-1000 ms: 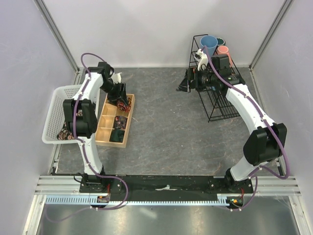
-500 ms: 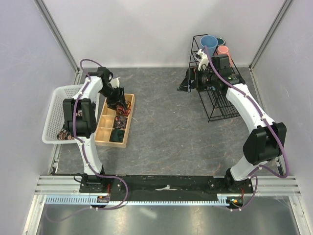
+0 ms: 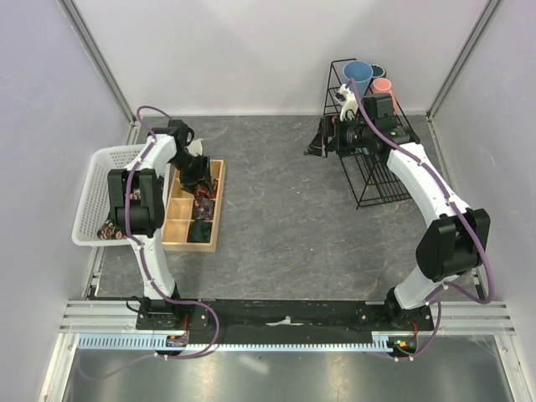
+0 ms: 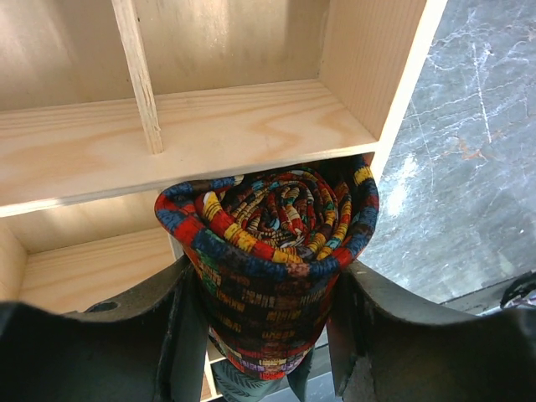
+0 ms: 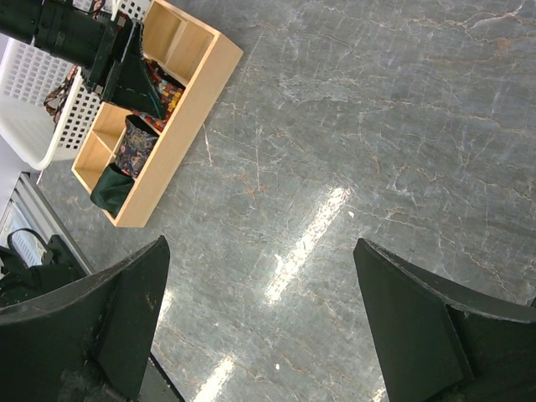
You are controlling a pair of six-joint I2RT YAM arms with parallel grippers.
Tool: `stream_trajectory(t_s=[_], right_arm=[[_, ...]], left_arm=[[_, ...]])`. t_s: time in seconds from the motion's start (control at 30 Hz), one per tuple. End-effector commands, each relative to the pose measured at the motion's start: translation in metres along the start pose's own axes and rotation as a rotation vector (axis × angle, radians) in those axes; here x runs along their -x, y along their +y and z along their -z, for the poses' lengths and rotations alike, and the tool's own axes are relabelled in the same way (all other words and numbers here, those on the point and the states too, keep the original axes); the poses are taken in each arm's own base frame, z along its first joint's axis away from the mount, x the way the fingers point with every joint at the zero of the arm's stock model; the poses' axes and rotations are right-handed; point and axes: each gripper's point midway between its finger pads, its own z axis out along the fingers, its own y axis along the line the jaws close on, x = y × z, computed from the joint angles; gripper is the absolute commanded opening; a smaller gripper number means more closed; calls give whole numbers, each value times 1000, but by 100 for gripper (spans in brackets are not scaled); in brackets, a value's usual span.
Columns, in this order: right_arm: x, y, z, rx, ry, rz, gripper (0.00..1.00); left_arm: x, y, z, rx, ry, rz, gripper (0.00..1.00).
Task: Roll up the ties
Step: Place the tie in the storage box.
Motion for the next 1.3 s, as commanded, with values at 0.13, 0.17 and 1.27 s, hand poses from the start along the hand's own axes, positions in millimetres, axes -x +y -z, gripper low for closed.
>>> stream_trajectory(t_s=[0.13,0.17,1.27], right_arm=[[4,-6,-4,-12,-4,3,98],[5,-5,-4,-11,-5,2,98],[5,-2,4,-6,-20,5,98]], left_arm=[[7,6,11,89,-79,60,4],[9,5,9,110,-90,52,7],[14,-19,32,226,-175,-65,85]])
